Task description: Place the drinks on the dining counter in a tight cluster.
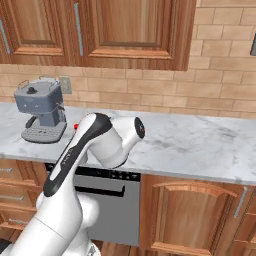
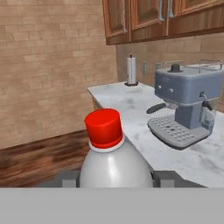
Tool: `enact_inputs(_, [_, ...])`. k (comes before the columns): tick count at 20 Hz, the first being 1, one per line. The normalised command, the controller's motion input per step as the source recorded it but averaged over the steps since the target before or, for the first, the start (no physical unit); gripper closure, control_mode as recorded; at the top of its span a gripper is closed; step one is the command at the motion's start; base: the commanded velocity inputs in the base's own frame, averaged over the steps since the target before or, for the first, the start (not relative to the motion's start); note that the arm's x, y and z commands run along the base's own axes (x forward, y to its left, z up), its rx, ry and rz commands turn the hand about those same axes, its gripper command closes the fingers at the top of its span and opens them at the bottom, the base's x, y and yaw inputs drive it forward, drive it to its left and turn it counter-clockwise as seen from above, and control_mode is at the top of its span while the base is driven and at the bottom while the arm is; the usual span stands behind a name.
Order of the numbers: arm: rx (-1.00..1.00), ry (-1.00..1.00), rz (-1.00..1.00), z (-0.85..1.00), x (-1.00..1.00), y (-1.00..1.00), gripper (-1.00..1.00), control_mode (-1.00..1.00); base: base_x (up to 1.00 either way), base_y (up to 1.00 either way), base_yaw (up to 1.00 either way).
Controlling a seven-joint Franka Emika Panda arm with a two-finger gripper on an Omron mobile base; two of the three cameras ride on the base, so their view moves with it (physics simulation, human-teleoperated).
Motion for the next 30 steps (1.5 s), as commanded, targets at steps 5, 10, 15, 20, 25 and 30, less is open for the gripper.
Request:
enact_inputs(5, [0.0,0.0,0.0,0.0,0.0,0.0,1.0,1.0,-0.56,0.52,0.23])
enact_inputs(10, [0.0,0.0,0.0,0.0,0.0,0.0,1.0,1.0,0.09,0.7,0.6])
enact_inputs(15, [0.0,0.0,0.0,0.0,0.0,0.0,1.0,1.0,0.27,0.52,0.89])
enact_inputs(20, [0.0,0.0,0.0,0.0,0.0,0.0,1.0,1.0,-0.03,0.57,0.94])
enact_inputs(25, [0.0,0.0,0.0,0.0,0.0,0.0,1.0,1.0,-0.31,0.15,0.92])
enact_inputs(30, [0.0,0.0,0.0,0.0,0.0,0.0,1.0,1.0,-0.1,-0.01,0.86])
